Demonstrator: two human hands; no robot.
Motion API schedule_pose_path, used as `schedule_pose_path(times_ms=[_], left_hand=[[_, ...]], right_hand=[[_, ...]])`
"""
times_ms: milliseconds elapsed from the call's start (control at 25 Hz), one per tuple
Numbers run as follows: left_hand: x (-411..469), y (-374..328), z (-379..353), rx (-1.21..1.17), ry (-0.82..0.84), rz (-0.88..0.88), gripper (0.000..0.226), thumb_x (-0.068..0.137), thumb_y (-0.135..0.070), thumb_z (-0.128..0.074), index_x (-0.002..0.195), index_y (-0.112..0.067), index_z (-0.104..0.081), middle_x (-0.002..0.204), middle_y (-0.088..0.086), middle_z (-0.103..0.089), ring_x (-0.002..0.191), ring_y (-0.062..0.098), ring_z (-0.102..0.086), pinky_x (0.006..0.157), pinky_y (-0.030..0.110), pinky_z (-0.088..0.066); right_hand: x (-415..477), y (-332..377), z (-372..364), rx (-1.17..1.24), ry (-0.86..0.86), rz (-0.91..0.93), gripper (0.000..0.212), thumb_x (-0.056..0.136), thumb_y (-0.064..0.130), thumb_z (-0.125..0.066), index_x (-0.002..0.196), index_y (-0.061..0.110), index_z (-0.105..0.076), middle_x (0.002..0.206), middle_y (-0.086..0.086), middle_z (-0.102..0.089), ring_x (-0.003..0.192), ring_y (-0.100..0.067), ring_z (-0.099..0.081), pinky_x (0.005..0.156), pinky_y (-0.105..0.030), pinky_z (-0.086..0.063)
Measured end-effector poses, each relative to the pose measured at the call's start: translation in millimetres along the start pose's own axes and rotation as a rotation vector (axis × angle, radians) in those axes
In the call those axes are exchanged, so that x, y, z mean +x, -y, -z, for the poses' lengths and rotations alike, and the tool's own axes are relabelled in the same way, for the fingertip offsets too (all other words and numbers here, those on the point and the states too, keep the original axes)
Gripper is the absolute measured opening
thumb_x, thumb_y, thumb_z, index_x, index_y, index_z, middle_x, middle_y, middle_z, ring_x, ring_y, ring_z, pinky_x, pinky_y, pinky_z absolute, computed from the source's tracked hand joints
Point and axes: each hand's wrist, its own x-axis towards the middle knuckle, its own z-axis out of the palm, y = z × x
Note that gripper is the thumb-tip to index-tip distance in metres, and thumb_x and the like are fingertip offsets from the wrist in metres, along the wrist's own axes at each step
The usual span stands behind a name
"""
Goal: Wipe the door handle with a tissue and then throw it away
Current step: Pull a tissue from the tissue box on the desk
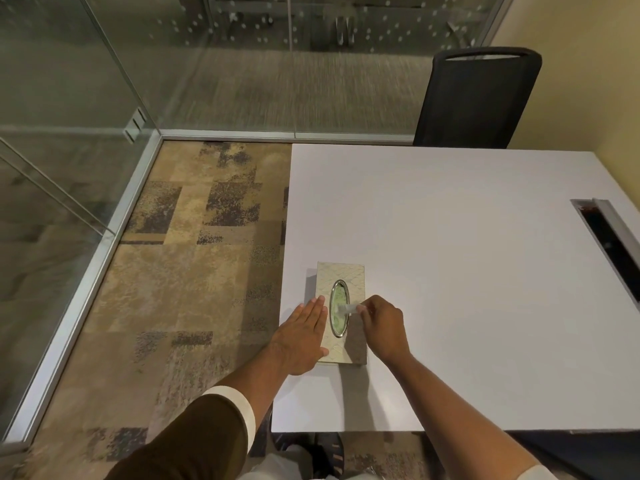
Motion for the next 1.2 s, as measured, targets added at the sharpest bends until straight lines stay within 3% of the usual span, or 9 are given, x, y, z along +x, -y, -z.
schedule_pose_path(times_ms=[200, 360, 440, 520, 680, 800, 920, 1040, 1200], left_hand=[[-2.5, -2.4, 4.4, 0.011, 0.026, 0.003, 0.091, 0.114, -0.055, -0.031, 0.167, 0.002, 0.016, 0.175, 0.022, 0.026, 0.166, 0.037, 0.018, 0.132, 0.047, 0.011], [-5.2, -3.8, 10.7, 0.013, 0.041, 0.005, 0.09, 0.114, -0.054, -0.033, 0.168, 0.001, 0.013, 0.177, 0.022, 0.023, 0.166, 0.036, 0.017, 0.134, 0.047, 0.009], [-9.3, -5.7, 15.5, -0.086, 0.045, 0.02, 0.088, 0.114, -0.052, -0.039, 0.17, -0.003, 0.008, 0.178, 0.018, 0.021, 0.167, 0.032, 0.016, 0.133, 0.044, 0.01], [-15.5, -12.0, 18.1, -0.39, 0.001, 0.069, 0.086, 0.113, -0.047, -0.047, 0.173, -0.01, 0.001, 0.181, 0.011, 0.015, 0.168, 0.026, 0.014, 0.134, 0.04, 0.009], [-33.9, -38.9, 30.3, -1.253, -0.264, 0.254, 0.074, 0.107, -0.034, -0.066, 0.17, -0.025, -0.029, 0.176, -0.006, -0.029, 0.164, 0.016, -0.024, 0.129, 0.03, -0.024], [-53.1, -48.5, 38.4, -1.603, -0.418, 0.365, 0.064, 0.104, -0.022, -0.072, 0.163, -0.028, -0.045, 0.158, -0.016, -0.049, 0.151, 0.009, -0.043, 0.11, 0.019, -0.038], [-73.7, -49.3, 37.0, -1.72, -0.531, 0.396, 0.06, 0.101, -0.022, -0.076, 0.156, -0.031, -0.053, 0.15, -0.021, -0.056, 0.143, 0.003, -0.047, 0.104, 0.009, -0.043], [-96.9, -45.3, 31.9, -1.75, -0.644, 0.448, 0.047, 0.099, -0.018, -0.079, 0.143, -0.027, -0.069, 0.14, -0.007, -0.073, 0.131, 0.014, -0.066, 0.109, 0.028, -0.054], [-138.2, -35.6, 23.8, -1.79, -0.795, 0.609, 0.007, 0.097, -0.031, -0.08, 0.099, -0.034, -0.086, 0.096, -0.004, -0.084, 0.089, 0.018, -0.078, 0.074, 0.025, -0.06]], right_hand=[[-6.5, 8.9, 16.4, 0.168, -0.082, -0.023, 0.021, 0.107, 0.02, -0.054, 0.087, 0.016, -0.057, 0.081, 0.0, -0.072, 0.073, -0.019, -0.066, 0.065, -0.034, -0.048], [-5.8, 15.8, 33.0, 0.256, -0.103, -0.032, 0.023, 0.105, 0.024, -0.056, 0.083, 0.018, -0.057, 0.079, 0.001, -0.071, 0.073, -0.024, -0.069, 0.07, -0.043, -0.056], [-4.8, 16.8, 39.4, 0.322, -0.086, -0.058, 0.021, 0.104, 0.025, -0.058, 0.085, 0.016, -0.06, 0.081, -0.002, -0.071, 0.078, -0.027, -0.07, 0.076, -0.051, -0.06], [-4.6, 17.8, 43.6, 0.402, -0.055, -0.081, 0.021, 0.103, 0.025, -0.059, 0.085, 0.013, -0.061, 0.084, -0.007, -0.072, 0.084, -0.031, -0.07, 0.079, -0.056, -0.06], [-12.7, 28.5, 45.1, 0.593, 0.039, -0.105, 0.02, 0.101, 0.02, -0.059, 0.082, 0.015, -0.062, 0.089, -0.011, -0.075, 0.092, -0.031, -0.073, 0.075, -0.04, -0.064], [-18.1, 36.8, 38.9, 0.678, 0.139, -0.114, 0.02, 0.102, 0.016, -0.06, 0.083, 0.009, -0.063, 0.093, -0.016, -0.075, 0.092, -0.033, -0.074, 0.08, -0.043, -0.065], [-24.7, 48.1, 30.2, 0.694, 0.262, -0.086, 0.025, 0.103, 0.019, -0.062, 0.083, 0.005, -0.063, 0.092, -0.02, -0.074, 0.087, -0.035, -0.075, 0.076, -0.043, -0.064], [-35.4, 65.9, 15.3, 0.639, 0.408, -0.007, 0.026, 0.103, 0.022, -0.063, 0.08, 0.012, -0.065, 0.083, -0.009, -0.075, 0.08, -0.023, -0.077, 0.067, -0.03, -0.059], [-48.0, 94.7, -14.5, 0.467, 0.48, 0.098, 0.026, 0.102, 0.03, -0.064, 0.083, 0.014, -0.069, 0.083, -0.001, -0.073, 0.082, -0.02, -0.071, 0.076, -0.032, -0.06]])
